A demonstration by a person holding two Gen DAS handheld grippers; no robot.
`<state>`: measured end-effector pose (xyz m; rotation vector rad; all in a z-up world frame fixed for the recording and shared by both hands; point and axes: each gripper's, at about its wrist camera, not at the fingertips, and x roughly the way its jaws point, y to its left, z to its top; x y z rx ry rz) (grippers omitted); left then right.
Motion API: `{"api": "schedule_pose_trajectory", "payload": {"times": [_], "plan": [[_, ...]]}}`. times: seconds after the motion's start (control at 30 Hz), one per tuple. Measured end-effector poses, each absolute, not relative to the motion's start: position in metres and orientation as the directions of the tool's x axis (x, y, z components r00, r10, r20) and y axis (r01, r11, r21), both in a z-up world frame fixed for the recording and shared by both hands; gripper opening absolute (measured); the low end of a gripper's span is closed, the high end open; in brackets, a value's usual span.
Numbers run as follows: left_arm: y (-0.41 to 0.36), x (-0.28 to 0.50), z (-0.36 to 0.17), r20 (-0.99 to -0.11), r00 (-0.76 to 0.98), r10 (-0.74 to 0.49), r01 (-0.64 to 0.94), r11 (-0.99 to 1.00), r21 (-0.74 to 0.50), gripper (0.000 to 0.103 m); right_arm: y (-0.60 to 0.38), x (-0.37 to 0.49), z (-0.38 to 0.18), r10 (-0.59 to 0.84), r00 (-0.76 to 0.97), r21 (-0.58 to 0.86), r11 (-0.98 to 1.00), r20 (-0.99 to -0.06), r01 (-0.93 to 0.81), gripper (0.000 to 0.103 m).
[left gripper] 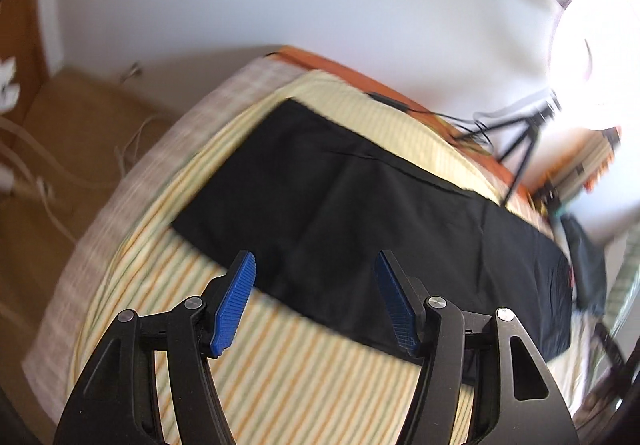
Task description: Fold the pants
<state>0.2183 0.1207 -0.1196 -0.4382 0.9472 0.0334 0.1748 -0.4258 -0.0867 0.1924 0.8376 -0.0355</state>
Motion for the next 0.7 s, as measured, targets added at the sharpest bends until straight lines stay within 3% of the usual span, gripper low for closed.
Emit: {"api": "schedule_pose_trajectory", "payload": {"times": [0.3, 0.7], "plan": [[0.172, 0.216, -0.156, -0.765, 0.582, -0.275, -0.351, 0.764, -0.541, 0.059, -0.359, 0.193, -0.084, 0.132, 0.667, 0.146, 0.989, -0.734, -0.035, 0.057], [0.196, 0.219, -0.18, -0.74, 0.598, -0.309, -0.394, 0.69, -0.607, 0.053, -0.33, 0.212, -0.104, 0.167, 0.628, 0.154, 0.985, -0.76, -0.076, 0.057]]}}
